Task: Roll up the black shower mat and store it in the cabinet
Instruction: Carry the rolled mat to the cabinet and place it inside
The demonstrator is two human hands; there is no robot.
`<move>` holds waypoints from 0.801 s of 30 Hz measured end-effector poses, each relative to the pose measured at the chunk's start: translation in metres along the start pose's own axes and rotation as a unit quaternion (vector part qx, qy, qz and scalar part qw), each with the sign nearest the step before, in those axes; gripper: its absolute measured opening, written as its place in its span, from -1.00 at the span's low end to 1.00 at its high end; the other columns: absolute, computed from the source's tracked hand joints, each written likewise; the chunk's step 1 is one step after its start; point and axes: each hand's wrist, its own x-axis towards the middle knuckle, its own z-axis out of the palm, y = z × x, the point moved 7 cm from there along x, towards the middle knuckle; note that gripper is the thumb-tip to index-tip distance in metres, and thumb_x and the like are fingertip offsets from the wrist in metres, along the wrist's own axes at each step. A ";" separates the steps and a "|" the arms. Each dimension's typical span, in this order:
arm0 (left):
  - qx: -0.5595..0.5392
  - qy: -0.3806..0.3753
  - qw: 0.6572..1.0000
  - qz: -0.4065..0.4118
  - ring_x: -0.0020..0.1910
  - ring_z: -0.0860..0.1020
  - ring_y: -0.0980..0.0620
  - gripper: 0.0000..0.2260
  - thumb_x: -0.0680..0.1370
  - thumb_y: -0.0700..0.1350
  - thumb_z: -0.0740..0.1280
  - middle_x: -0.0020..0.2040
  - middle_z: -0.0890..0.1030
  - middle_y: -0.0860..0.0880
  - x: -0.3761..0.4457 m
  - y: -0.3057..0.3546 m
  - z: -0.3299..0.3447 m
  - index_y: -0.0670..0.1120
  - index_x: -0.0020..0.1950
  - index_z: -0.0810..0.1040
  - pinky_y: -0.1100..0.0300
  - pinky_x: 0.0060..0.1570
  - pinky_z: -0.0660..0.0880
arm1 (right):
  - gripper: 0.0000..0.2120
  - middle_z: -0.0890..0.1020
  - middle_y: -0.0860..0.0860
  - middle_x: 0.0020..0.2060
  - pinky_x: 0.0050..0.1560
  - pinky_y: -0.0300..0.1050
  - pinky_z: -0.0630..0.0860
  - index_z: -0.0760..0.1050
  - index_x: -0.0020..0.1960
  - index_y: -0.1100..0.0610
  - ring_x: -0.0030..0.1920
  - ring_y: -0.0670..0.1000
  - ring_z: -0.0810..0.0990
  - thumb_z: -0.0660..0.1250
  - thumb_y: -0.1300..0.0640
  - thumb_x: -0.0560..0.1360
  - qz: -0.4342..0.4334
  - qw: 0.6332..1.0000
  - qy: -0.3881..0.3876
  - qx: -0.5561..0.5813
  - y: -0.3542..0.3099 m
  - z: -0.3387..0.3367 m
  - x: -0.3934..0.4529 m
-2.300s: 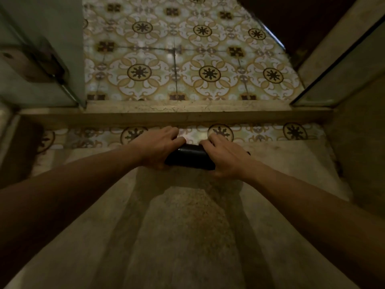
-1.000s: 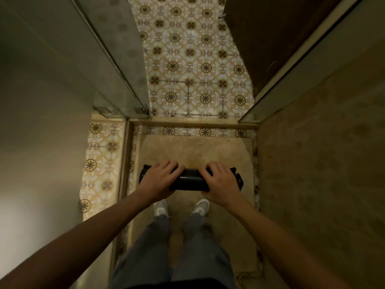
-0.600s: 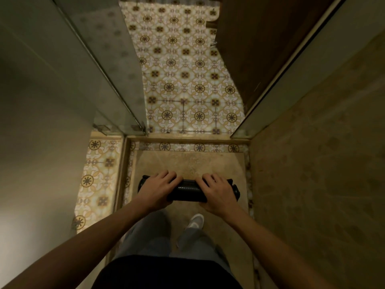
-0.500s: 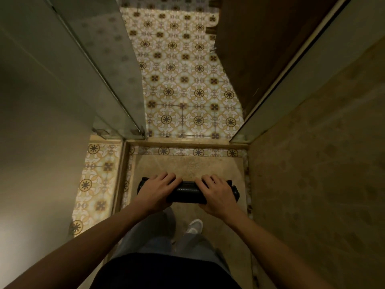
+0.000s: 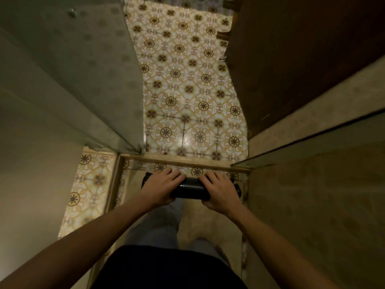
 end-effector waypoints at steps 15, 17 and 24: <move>0.001 0.024 0.999 -0.035 0.00 0.48 -0.11 -0.32 0.28 0.07 0.51 0.14 0.52 -0.08 0.136 -0.157 -0.120 -0.06 0.34 0.41 0.00 -0.21 0.56 | -0.34 0.53 0.08 0.13 -0.05 0.07 0.54 0.40 0.33 0.08 0.04 0.13 0.50 0.46 -0.13 0.31 -0.049 0.998 0.018 -0.037 0.085 -0.136 0.200; -0.006 0.020 0.999 -0.035 0.00 0.48 -0.11 -0.32 0.28 0.08 0.50 0.14 0.52 -0.08 0.160 -0.176 -0.132 -0.06 0.35 0.41 -0.03 -0.19 0.57 | -0.37 0.52 0.07 0.13 -0.04 0.05 0.52 0.39 0.32 0.07 0.04 0.12 0.50 0.44 -0.13 0.32 -0.059 0.998 0.020 -0.024 0.102 -0.149 0.227; -0.003 0.017 0.998 -0.060 0.04 0.45 -0.10 -0.37 0.37 0.11 0.45 0.17 0.50 -0.07 0.288 -0.268 -0.182 -0.04 0.38 0.40 -0.05 -0.14 0.55 | -0.34 0.49 0.08 0.14 -0.04 0.08 0.51 0.39 0.33 0.07 0.07 0.14 0.47 0.48 -0.11 0.31 -0.078 0.997 0.019 -0.015 0.191 -0.192 0.360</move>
